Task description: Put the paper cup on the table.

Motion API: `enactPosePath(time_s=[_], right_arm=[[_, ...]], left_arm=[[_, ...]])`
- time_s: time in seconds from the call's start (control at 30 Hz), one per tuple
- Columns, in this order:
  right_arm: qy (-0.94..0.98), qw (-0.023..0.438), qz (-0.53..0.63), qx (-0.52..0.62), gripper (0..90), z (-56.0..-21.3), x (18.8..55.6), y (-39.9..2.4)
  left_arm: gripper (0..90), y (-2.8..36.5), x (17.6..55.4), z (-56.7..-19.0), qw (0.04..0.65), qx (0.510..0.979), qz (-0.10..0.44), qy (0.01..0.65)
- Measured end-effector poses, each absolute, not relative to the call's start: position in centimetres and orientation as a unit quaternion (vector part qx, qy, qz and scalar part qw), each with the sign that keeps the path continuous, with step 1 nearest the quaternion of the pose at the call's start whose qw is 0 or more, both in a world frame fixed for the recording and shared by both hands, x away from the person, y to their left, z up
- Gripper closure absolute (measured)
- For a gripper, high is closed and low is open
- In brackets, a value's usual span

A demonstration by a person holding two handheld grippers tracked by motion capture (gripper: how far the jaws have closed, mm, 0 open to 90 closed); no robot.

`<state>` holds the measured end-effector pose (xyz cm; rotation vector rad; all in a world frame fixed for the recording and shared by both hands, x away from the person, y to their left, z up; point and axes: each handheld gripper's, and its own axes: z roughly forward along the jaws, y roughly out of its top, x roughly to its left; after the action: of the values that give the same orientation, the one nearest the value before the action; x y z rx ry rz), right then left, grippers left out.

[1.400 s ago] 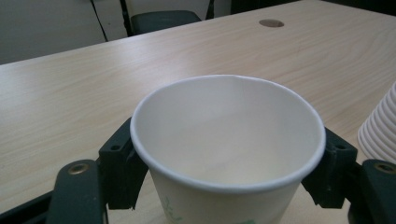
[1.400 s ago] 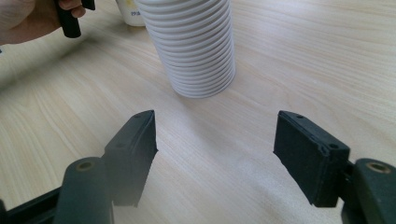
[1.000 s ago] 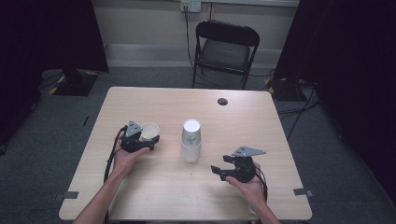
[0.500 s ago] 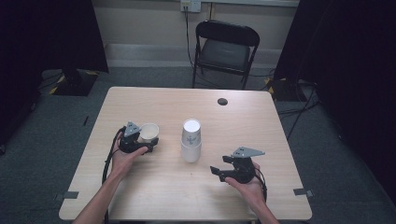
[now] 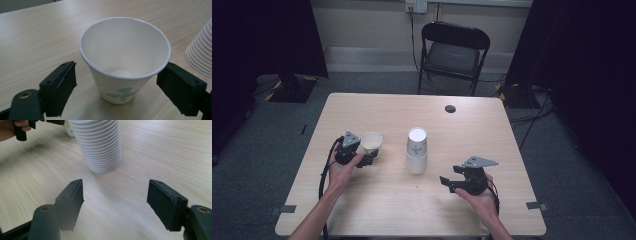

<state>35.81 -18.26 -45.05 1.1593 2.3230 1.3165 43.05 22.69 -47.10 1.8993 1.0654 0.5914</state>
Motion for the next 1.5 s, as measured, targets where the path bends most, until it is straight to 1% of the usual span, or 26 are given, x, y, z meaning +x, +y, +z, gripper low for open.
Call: enactPosePath(time_s=[0.43,0.77,1.07,1.3,1.5], right_arm=[[0.79,0.119,0.448,0.402,28.9,-45.0,35.9,-18.5],[0.787,0.123,0.449,0.405,28.2,-45.0,36.0,-18.7],[0.783,0.127,0.453,0.408,27.6,-44.8,35.8,-19.0],[0.782,0.128,0.452,0.41,27.5,-44.6,35.7,-19.1],[0.791,0.132,0.439,0.405,27.3,-44.6,35.4,-19.5]], left_arm=[[16.5,22.7,40.7,-45.5,0.436,0.766,0.237,0.408],[16.6,22.0,38.5,-44.2,0.446,0.774,0.218,0.392],[16.5,22.3,36.0,-43.3,0.456,0.775,0.21,0.384],[16.6,22.9,34.3,-43.7,0.443,0.782,0.21,0.384],[16.6,23.5,32.9,-44.1,0.435,0.781,0.209,0.397]])
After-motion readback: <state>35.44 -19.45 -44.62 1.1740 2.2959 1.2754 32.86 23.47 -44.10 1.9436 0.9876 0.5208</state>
